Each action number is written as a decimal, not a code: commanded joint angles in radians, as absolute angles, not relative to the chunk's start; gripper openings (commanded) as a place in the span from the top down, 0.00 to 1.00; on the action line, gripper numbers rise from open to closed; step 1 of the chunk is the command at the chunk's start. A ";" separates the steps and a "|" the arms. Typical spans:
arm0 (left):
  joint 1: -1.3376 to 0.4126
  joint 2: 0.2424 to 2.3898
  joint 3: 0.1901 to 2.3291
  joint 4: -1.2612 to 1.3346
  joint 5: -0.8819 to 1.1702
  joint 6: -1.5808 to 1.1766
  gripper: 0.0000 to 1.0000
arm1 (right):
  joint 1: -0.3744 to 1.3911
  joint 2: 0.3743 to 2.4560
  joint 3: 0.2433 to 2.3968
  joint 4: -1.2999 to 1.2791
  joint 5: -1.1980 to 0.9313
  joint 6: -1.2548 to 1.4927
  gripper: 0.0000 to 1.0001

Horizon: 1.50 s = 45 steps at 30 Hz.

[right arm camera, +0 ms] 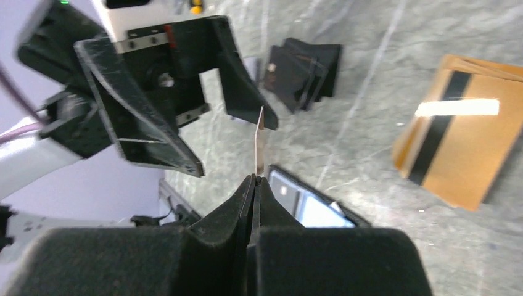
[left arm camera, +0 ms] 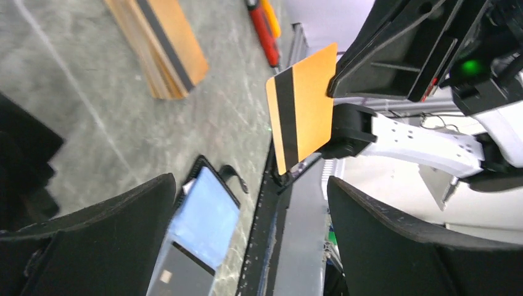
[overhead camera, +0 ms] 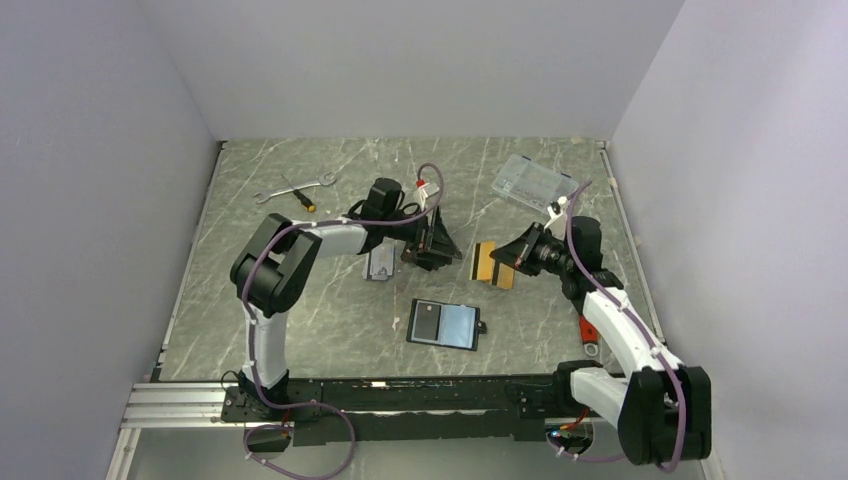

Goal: Put the credit cards into the card holder
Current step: Pick up the credit card from the center of the board.

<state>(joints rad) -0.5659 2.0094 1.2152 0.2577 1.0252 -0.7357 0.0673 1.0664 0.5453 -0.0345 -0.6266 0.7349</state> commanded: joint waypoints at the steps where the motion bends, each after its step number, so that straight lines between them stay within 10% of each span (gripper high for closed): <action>1: -0.577 1.896 1.135 0.657 1.122 -0.942 0.01 | 0.064 0.975 0.604 -0.005 -0.772 0.809 1.00; 7: -0.599 1.864 1.092 0.858 1.163 -1.062 0.03 | 0.064 0.911 0.608 0.094 -0.817 0.908 1.00; 17: -0.632 1.893 1.074 1.104 1.174 -1.227 0.39 | 0.073 0.885 0.611 0.151 -0.822 0.969 1.00; 27: -0.621 1.923 1.104 1.185 1.188 -1.300 1.00 | 0.119 0.920 0.632 0.130 -0.839 0.927 1.00; 35: -0.615 1.927 1.109 1.210 1.185 -1.333 1.00 | 0.118 0.953 0.624 0.183 -0.897 0.942 0.75; 45: -0.615 1.923 1.116 1.230 1.177 -1.358 1.00 | 0.166 0.985 0.595 0.333 -0.904 1.037 0.90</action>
<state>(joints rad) -0.6144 1.9312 1.0779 1.1671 1.1809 -1.3468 0.1459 0.9802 0.5964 0.1982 -0.8738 0.9760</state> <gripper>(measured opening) 0.012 0.109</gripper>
